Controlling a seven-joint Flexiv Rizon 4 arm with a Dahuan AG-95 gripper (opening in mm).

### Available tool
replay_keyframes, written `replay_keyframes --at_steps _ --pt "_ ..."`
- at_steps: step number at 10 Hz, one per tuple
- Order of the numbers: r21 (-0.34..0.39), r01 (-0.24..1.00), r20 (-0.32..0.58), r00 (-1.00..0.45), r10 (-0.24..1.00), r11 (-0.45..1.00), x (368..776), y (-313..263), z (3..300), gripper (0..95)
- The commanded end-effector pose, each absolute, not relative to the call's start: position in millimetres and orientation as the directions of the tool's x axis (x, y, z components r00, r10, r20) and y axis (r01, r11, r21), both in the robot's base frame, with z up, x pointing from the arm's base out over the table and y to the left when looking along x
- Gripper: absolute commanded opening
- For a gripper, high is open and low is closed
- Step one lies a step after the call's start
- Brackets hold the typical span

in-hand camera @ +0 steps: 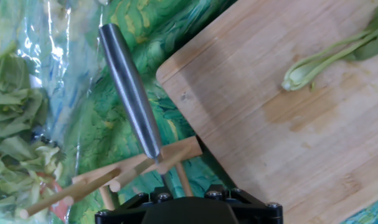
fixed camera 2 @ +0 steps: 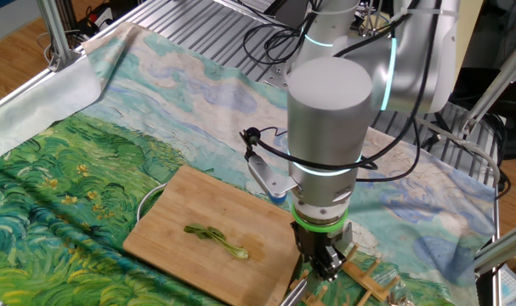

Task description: Chop the pakchoi

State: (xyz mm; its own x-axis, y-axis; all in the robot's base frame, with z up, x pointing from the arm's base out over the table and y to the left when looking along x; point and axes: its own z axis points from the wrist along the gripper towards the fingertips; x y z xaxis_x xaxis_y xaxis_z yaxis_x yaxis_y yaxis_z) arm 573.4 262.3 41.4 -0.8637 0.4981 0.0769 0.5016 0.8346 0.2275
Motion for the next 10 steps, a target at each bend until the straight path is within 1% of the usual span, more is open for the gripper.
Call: replay_keyframes --at_steps 1,4,10 --pt "0.241 0.502 0.085 -0.863 0.497 0.830 571.9 262.5 40.1 19.0" --pt "0.260 0.522 0.097 -0.851 0.516 0.813 571.6 262.5 39.9 19.0" --pt "0.261 0.506 0.086 -0.861 0.502 0.822 571.4 262.5 40.6 19.0"
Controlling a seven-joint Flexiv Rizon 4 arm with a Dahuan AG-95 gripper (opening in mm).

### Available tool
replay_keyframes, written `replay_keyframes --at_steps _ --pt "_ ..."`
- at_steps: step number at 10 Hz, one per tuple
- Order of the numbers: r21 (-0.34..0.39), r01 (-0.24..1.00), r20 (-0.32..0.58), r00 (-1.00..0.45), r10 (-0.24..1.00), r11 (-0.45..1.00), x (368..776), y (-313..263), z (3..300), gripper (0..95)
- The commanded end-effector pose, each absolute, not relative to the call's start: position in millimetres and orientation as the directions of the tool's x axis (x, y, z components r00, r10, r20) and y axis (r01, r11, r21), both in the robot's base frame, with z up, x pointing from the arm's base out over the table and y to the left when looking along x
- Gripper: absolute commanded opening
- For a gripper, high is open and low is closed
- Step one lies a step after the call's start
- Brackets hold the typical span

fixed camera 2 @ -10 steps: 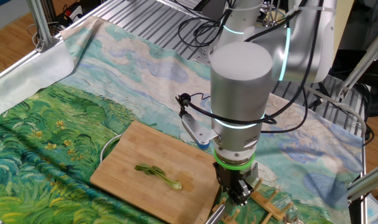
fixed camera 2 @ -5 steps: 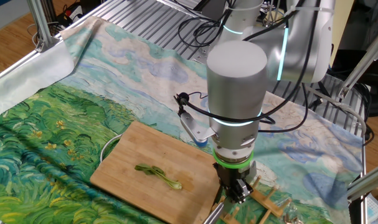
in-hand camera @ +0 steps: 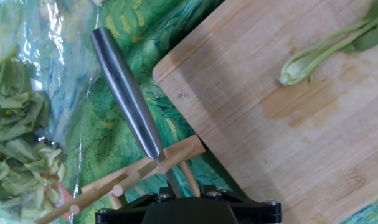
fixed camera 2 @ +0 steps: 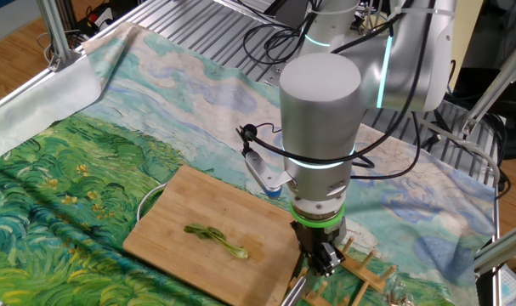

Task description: Chop the pakchoi

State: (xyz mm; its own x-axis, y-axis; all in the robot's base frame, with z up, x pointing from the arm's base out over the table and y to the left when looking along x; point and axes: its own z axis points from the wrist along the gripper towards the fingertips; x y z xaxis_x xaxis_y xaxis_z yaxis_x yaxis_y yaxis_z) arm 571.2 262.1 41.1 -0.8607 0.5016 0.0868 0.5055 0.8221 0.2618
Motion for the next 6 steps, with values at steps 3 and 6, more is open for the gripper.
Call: replay_keyframes --at_steps 3,6 --pt "0.259 0.510 0.085 -0.858 0.506 0.820 571.4 262.5 40.6 19.0" --pt "0.249 0.524 0.086 -0.850 0.520 0.815 571.4 262.5 40.6 19.0"
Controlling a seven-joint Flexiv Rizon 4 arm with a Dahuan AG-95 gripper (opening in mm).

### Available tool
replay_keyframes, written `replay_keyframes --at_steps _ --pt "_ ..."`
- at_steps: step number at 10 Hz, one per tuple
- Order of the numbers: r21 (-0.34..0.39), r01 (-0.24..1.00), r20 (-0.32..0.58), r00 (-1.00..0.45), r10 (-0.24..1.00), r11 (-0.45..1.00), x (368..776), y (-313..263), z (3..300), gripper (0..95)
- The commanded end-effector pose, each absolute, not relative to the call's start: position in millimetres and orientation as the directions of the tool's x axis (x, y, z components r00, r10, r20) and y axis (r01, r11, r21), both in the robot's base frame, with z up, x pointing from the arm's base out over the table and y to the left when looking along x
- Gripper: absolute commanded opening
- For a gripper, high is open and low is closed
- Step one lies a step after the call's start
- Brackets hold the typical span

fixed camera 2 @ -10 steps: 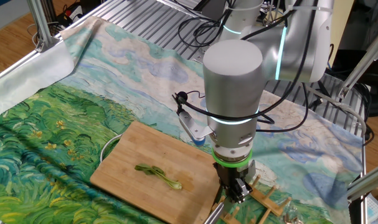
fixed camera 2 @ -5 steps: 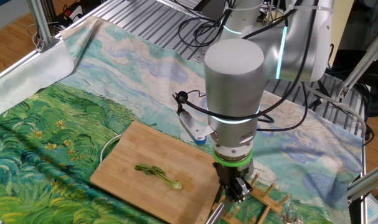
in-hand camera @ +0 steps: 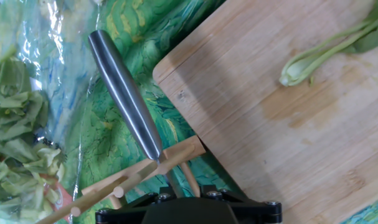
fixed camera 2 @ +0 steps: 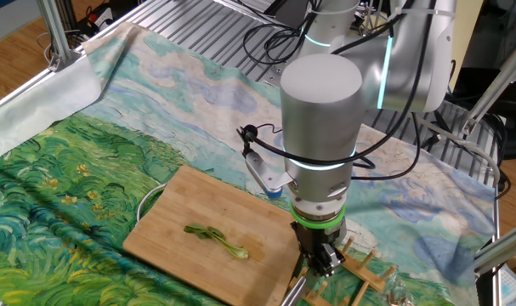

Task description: Chop the pakchoi

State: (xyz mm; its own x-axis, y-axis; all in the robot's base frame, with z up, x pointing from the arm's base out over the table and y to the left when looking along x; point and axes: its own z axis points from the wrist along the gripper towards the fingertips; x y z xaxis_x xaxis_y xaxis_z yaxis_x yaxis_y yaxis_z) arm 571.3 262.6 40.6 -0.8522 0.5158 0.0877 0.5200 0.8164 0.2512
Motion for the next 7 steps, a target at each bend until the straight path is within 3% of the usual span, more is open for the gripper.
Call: replay_keyframes --at_steps 1,7 --pt "0.234 0.534 0.080 -0.844 0.531 0.813 571.4 262.5 40.6 19.0" --pt "0.221 0.505 0.071 -0.861 0.503 0.834 571.4 262.5 40.6 19.0"
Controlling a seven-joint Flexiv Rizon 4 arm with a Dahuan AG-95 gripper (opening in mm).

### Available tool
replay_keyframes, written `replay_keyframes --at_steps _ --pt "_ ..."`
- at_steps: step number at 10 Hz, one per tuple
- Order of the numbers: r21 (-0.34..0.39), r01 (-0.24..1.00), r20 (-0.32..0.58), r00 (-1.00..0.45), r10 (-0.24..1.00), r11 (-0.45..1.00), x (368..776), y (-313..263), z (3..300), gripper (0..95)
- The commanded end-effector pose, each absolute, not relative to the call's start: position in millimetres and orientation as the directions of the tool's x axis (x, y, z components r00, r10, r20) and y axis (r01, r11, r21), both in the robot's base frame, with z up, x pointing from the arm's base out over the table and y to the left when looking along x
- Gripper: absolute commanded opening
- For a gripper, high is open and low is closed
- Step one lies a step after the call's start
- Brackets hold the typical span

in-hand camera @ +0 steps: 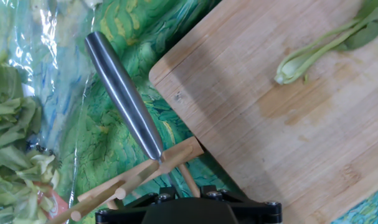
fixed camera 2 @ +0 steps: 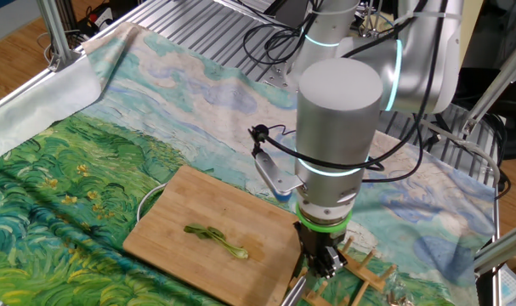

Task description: Chop the pakchoi

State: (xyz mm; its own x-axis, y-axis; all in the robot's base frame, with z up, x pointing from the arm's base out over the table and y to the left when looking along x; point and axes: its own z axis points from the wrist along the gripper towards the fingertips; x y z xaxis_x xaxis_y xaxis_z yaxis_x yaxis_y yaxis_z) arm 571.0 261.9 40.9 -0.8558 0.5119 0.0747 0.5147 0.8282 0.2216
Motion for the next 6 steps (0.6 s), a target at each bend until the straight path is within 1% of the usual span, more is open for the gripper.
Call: replay_keyframes --at_steps 1,6 --pt "0.223 0.500 0.070 -0.864 0.498 0.837 571.4 262.5 40.6 19.0" --pt "0.230 0.513 0.070 -0.857 0.511 0.827 572.1 265.5 38.9 19.0"
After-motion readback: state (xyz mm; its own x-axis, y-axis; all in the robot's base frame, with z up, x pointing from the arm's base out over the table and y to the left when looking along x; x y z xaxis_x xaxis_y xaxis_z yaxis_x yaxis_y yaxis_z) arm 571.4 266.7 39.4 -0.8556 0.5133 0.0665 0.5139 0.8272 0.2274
